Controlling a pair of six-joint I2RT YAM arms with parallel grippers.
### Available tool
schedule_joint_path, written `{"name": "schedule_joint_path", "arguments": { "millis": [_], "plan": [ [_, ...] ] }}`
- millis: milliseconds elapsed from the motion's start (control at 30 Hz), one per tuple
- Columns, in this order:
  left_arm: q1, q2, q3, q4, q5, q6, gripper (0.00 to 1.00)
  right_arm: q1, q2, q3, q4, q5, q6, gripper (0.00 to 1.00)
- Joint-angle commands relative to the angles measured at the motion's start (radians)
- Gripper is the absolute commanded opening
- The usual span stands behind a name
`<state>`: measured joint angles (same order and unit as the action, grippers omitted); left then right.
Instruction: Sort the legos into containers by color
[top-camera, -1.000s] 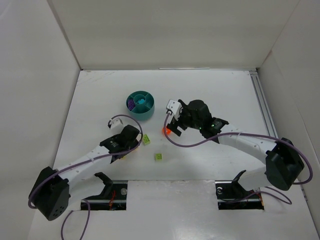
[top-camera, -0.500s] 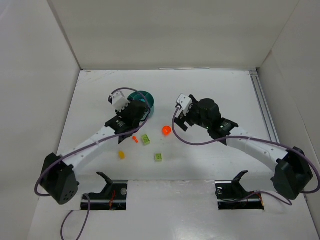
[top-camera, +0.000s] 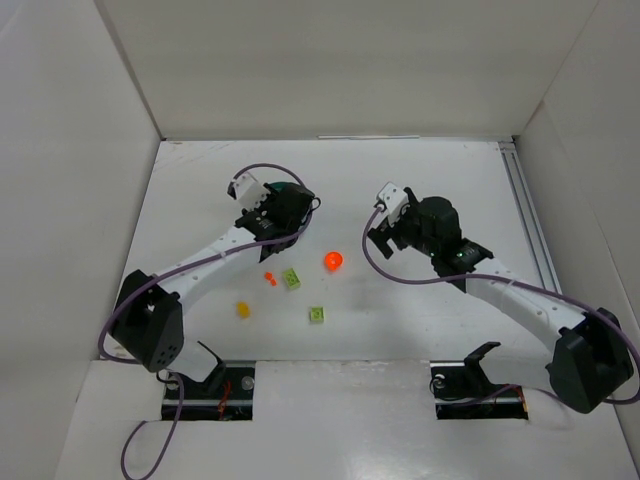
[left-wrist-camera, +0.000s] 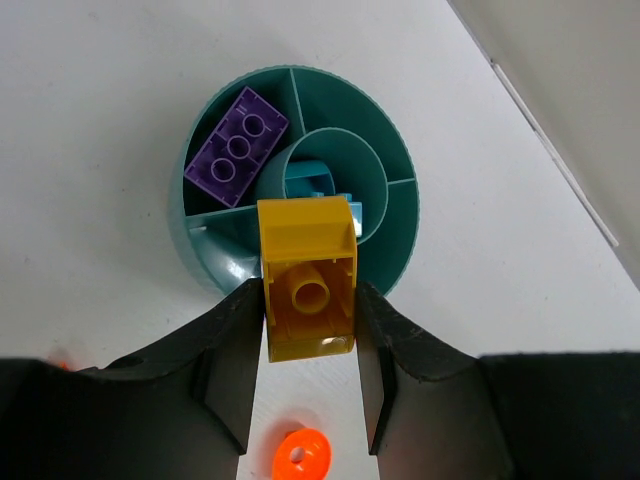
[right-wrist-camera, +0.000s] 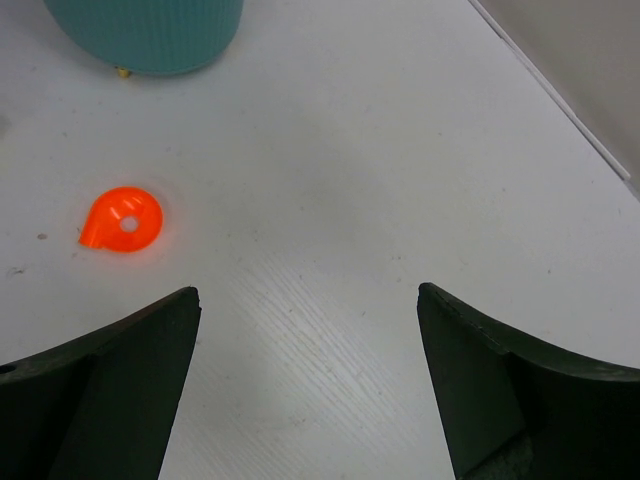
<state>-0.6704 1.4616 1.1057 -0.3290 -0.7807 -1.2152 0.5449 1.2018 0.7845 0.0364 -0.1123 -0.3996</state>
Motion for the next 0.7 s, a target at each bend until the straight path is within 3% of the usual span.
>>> {"name": "schedule_joint_path", "arguments": {
  "millis": [0, 667],
  "plan": [
    [0.005, 0.008, 0.006, 0.022, -0.046, -0.055, 0.15, -0.014, -0.027, -0.005, 0.048, -0.033, 0.016, 0.94],
    [0.005, 0.062, 0.031, 0.05, -0.046, -0.078, 0.15, -0.053, -0.102, -0.053, 0.048, -0.043, 0.016, 0.94]
  ]
}}
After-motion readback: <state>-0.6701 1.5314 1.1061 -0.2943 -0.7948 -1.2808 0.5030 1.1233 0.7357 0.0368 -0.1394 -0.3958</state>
